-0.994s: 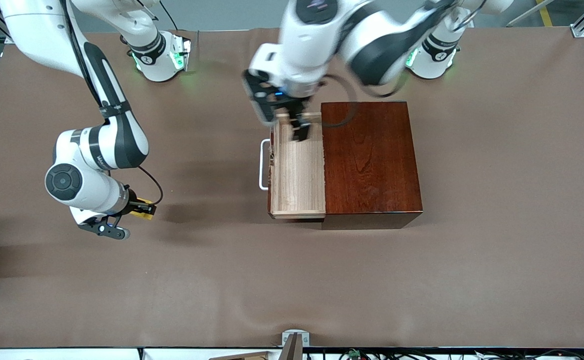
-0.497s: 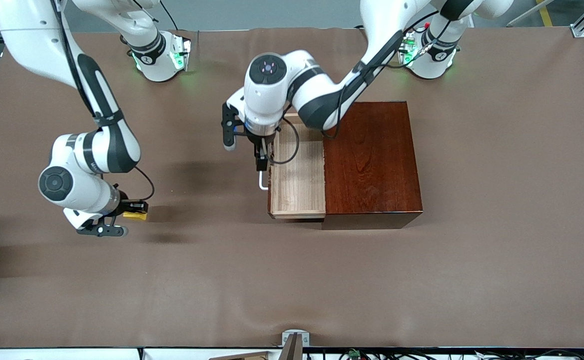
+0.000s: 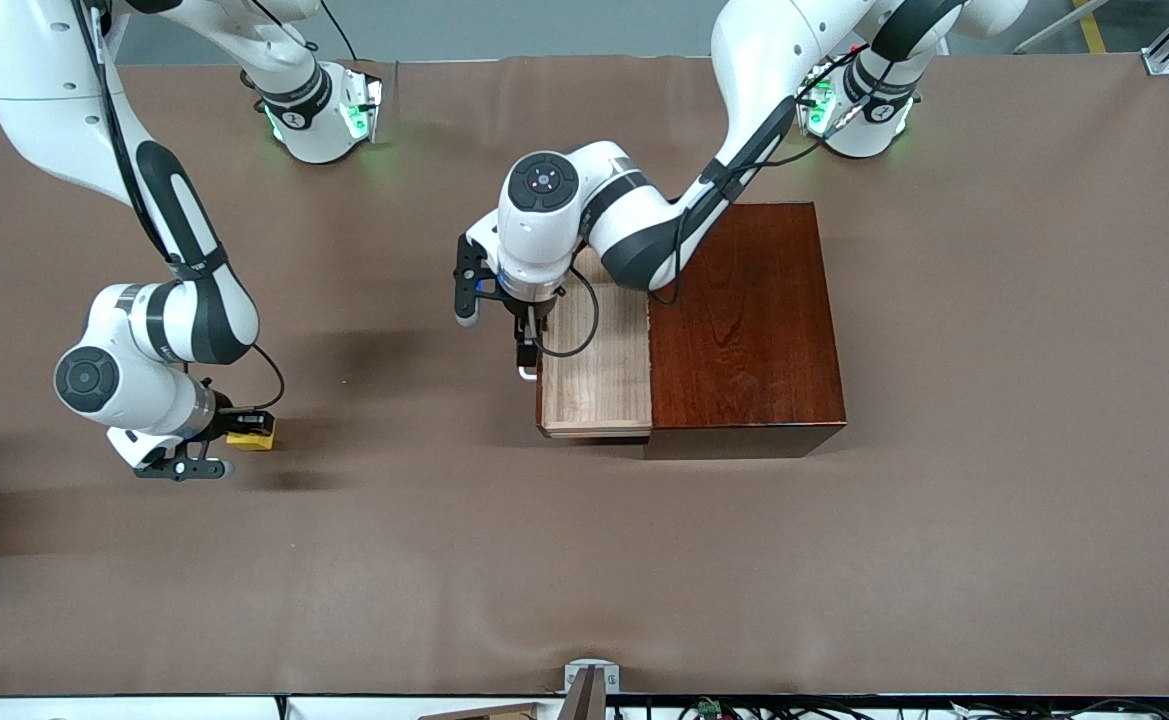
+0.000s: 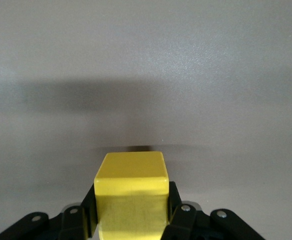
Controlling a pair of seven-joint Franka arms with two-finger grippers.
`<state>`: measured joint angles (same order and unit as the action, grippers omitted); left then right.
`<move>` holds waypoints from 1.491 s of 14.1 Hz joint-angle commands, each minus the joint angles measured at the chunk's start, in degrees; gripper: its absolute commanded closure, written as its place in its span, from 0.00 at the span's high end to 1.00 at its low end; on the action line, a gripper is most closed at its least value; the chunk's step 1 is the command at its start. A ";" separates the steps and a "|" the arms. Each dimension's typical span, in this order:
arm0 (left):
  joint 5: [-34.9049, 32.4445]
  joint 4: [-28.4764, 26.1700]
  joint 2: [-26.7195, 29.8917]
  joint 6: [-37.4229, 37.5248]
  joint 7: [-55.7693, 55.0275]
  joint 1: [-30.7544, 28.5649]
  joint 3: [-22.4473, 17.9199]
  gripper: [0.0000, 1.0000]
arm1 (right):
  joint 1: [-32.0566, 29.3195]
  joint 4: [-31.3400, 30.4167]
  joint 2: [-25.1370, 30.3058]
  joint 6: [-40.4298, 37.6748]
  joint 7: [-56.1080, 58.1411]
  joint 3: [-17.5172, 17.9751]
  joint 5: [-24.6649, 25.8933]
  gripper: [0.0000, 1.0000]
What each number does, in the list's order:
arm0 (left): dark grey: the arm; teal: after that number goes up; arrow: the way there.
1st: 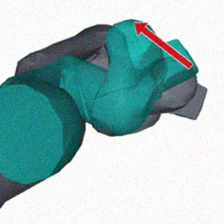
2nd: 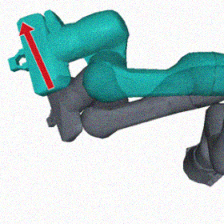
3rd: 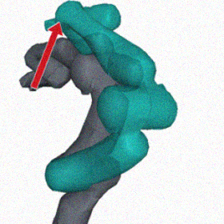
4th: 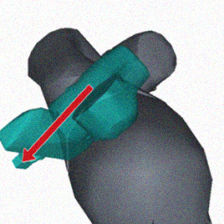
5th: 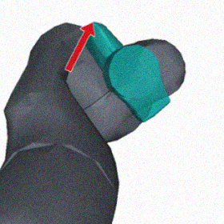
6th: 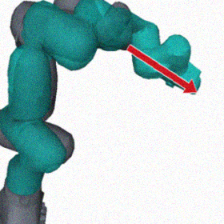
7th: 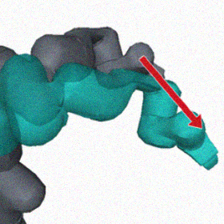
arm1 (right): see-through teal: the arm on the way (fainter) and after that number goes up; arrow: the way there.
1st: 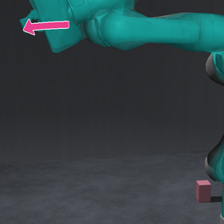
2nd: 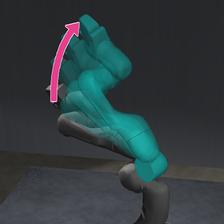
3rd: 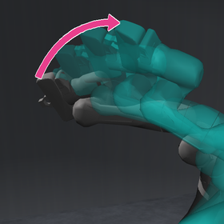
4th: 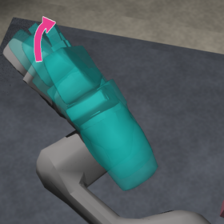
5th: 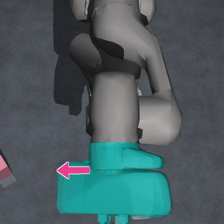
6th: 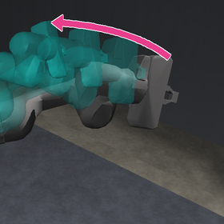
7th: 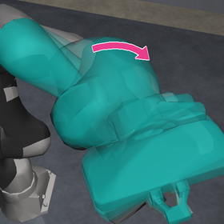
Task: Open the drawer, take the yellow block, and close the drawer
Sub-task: 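Push the drawer shut with the left gripper while the right gripper sets the cube down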
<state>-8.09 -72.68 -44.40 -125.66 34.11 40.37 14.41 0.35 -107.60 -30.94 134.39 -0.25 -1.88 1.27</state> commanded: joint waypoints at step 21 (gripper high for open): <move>-15.55 0.61 3.53 30.65 0.96 -1.26 -1.76 1.00 | 2.98 9.23 27.06 -38.11 3.50 1.88 0.31 1.00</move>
<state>-21.29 -70.67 -41.79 -96.91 34.56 39.87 12.46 1.58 -99.27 -7.51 100.96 2.90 -0.07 1.27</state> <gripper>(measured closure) 0.000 0.000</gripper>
